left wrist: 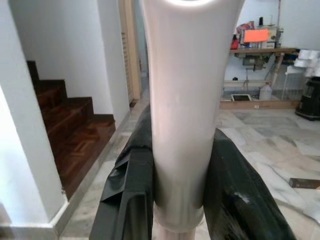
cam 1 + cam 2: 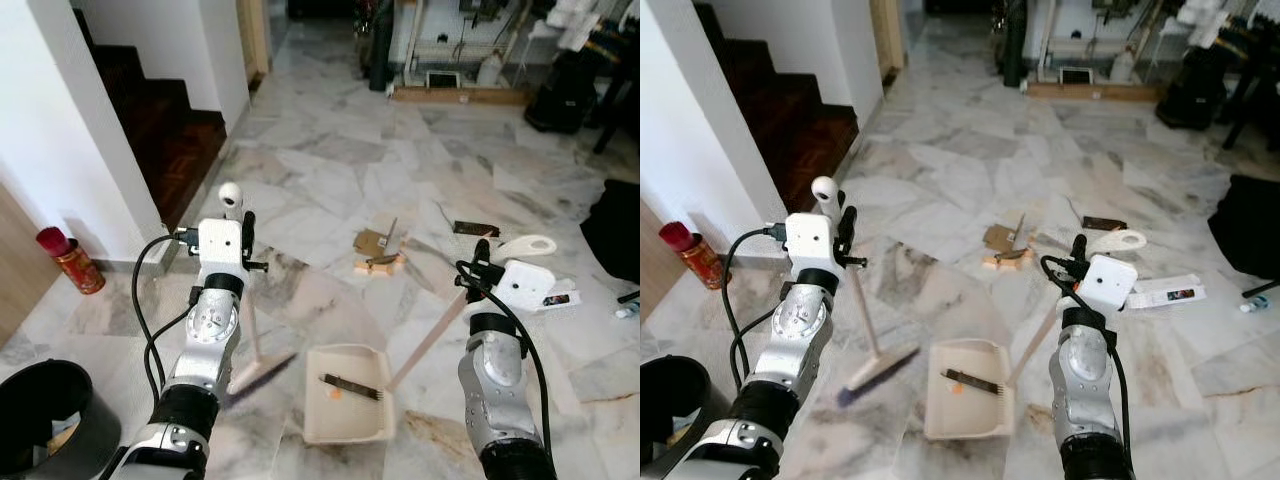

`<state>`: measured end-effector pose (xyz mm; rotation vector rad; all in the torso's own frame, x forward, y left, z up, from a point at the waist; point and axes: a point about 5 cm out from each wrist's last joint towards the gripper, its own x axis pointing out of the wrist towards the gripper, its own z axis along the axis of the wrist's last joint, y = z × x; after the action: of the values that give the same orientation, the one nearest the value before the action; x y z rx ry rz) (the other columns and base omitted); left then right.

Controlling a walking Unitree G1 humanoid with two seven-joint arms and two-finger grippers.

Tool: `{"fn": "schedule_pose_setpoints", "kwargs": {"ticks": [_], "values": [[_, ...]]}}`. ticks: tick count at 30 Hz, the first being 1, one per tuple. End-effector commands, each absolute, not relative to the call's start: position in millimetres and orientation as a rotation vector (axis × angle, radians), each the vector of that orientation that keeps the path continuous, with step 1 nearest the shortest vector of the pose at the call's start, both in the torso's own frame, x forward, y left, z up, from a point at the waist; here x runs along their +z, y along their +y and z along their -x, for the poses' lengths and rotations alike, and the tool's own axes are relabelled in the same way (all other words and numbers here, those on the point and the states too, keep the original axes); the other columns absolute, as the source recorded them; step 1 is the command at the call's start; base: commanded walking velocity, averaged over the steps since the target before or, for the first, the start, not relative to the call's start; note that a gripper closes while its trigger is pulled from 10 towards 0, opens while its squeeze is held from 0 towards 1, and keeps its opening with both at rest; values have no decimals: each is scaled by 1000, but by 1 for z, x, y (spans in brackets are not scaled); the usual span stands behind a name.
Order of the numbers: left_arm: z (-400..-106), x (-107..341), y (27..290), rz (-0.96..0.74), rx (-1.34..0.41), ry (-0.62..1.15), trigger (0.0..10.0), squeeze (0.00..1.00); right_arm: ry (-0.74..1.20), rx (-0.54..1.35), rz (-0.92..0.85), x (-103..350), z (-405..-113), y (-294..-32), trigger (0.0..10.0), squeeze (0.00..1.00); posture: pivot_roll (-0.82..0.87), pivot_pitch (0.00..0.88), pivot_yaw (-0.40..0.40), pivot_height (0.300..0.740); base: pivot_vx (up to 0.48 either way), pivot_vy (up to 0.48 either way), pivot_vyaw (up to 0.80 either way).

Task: Sweep floor

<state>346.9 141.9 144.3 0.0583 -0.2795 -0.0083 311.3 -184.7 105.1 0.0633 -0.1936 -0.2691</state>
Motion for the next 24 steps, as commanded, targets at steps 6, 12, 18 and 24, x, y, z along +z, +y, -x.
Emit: {"fn": "schedule_pose_setpoints", "kwargs": {"ticks": [6, 12, 18, 24], "values": [[-348, 153, 141, -67, -13, -311, 10000, 0, -244, -273, -69, 116, -314, -187, 10000, 0, -41, 23, 27, 740, 0, 40, 0], [-348, 153, 141, -65, -13, -312, 10000, 0, -242, -274, -71, 116, -314, -187, 10000, 0, -40, 23, 27, 740, 0, 0, 0], [-348, 153, 141, -65, -13, -312, 10000, 0, -242, -273, -72, 116, -315, -186, 10000, 0, -39, 23, 27, 740, 0, 0, 0], [-348, 153, 141, -64, -13, -313, 10000, 0, -241, -275, -73, 115, -315, -186, 10000, 0, -38, 23, 28, 740, 0, 216, 0]]}}
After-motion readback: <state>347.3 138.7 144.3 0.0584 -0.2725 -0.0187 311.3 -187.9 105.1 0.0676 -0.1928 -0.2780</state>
